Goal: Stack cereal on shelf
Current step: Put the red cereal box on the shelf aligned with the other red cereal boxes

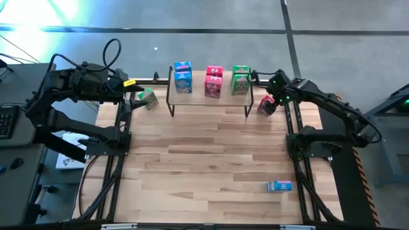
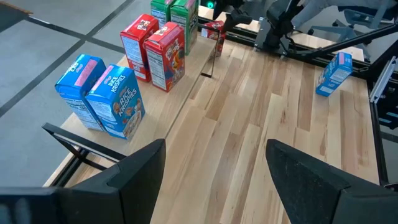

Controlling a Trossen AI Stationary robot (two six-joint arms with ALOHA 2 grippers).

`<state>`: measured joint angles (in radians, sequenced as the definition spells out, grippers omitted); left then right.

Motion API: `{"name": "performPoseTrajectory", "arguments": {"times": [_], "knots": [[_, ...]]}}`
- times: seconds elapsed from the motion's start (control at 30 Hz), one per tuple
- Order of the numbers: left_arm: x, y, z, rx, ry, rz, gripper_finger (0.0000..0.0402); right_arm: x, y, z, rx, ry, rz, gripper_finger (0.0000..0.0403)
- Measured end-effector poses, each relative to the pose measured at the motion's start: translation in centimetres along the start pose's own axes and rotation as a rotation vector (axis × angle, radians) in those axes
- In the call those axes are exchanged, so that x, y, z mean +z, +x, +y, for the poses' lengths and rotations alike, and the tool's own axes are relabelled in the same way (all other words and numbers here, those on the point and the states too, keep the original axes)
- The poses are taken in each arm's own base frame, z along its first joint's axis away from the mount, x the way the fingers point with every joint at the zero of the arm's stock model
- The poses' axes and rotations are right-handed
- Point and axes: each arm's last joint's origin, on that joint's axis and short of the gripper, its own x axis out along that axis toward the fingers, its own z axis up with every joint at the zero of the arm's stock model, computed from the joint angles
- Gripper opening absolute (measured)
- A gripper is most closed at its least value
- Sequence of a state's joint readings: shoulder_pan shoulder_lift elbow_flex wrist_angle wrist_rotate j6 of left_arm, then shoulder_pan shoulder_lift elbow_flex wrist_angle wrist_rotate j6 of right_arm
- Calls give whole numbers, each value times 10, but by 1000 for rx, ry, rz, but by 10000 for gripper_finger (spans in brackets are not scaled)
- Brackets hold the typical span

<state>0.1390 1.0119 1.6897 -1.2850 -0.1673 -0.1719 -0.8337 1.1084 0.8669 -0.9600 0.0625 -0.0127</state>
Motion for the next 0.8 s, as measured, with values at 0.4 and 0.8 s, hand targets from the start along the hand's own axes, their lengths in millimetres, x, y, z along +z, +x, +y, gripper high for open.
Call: {"name": "performPoseTrajectory", "arguments": {"times": [0.4, 0.8], "knots": [[0, 0, 0, 0, 0, 0, 269, 0, 4, 0, -8, 2, 34, 290], [0, 0, 0, 0, 0, 0, 269, -1, 3, 1, 12, -10, 38, 283]]}}
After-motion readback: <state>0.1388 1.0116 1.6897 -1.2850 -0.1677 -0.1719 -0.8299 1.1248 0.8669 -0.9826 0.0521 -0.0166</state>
